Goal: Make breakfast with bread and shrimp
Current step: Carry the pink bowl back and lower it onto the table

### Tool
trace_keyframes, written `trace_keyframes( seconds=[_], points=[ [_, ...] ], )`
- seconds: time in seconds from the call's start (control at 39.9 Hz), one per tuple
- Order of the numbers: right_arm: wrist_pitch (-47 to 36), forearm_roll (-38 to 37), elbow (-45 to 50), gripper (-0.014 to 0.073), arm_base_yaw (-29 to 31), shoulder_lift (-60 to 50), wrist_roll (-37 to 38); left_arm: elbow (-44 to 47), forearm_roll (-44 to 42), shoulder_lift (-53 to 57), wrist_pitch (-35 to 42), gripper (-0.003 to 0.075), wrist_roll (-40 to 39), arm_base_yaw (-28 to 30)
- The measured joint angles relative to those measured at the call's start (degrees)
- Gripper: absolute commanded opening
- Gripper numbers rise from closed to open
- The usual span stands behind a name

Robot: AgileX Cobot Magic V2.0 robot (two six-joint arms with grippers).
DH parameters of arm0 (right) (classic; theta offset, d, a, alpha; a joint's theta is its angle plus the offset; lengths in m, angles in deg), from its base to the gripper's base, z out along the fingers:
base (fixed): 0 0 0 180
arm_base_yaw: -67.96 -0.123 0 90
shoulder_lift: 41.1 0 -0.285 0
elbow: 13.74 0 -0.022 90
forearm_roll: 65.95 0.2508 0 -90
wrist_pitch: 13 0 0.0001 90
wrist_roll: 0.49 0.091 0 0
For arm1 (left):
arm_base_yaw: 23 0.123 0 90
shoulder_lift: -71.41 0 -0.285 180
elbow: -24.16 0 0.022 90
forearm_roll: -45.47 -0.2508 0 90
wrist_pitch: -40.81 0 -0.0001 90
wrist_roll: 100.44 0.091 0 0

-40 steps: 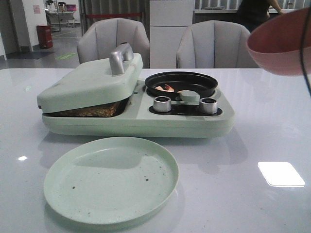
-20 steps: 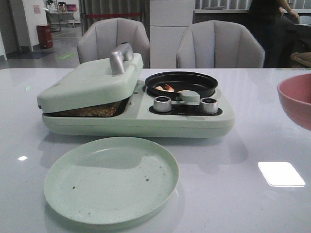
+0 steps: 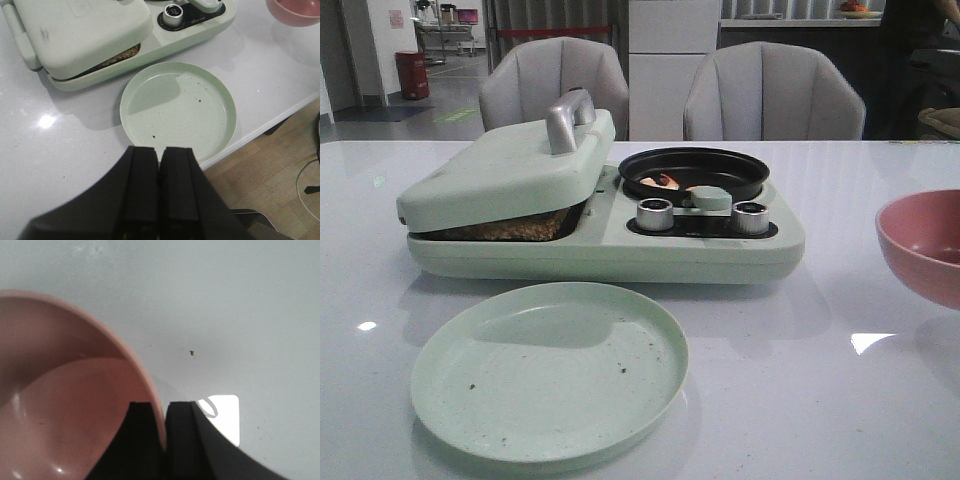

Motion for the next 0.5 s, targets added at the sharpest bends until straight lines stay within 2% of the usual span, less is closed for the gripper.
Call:
trace_keyframes(
  seconds=[0.5],
  points=[
    [-1.1,0.0,0.0,0.005,0.0,2.9,-0.1,0.0,0.0,0.0,0.0,0.0101,0.0,0.0]
  ],
)
